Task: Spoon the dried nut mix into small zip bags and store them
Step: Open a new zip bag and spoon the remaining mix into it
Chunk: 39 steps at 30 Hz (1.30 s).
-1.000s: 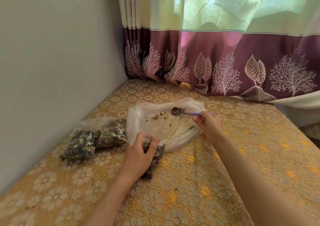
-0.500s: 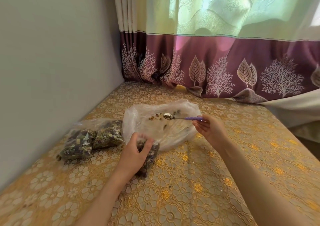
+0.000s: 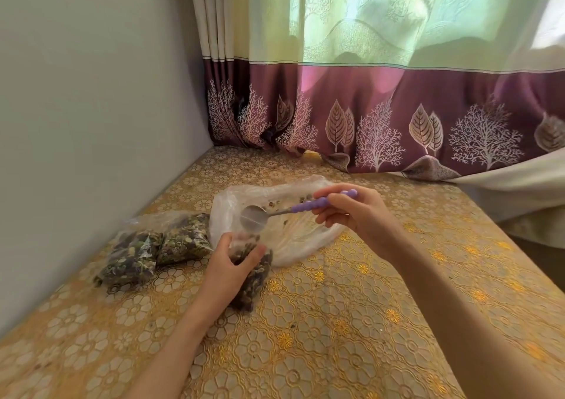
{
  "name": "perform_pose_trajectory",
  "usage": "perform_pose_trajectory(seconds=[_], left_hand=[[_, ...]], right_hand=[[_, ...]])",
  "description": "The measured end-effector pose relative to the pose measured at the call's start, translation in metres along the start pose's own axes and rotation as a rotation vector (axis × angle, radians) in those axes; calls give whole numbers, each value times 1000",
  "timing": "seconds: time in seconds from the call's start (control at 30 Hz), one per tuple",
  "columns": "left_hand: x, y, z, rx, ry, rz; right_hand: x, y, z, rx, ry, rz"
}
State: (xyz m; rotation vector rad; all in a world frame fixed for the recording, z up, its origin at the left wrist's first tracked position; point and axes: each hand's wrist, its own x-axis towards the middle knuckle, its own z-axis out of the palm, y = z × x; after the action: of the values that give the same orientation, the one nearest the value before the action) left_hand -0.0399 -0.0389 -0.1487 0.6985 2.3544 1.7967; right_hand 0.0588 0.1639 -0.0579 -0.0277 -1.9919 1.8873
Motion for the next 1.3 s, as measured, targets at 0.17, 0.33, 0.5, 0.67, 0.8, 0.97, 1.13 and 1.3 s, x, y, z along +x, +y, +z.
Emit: perform_pose_trajectory(seconds=[0.17,0.33,0.5,0.67,0.8,0.97,1.13,1.3], left_hand=[[-3,7,0,-30,13,-1],[-4,10,-1,-47,9,17],[-3,12,-8,-75,97,74],[0,8,-17,-198,252,98],[4,2,-24,-247,337,116],[6,-4,-24,-229,319,112],[4,-2,-20,-245,306,107],[6,-3,-20,-281,312,80]], right_hand=[[0,2,-2,-22,6,-62],[7,6,-10,185,204,-84],[16,21,-17,104,409,-13],[31,43,-8,-126,433,28],[48,59,-2,-283,421,76],[64,66,9,-248,400,76],[68,72,9,-261,384,124],[63,71,16,-160,290,158]])
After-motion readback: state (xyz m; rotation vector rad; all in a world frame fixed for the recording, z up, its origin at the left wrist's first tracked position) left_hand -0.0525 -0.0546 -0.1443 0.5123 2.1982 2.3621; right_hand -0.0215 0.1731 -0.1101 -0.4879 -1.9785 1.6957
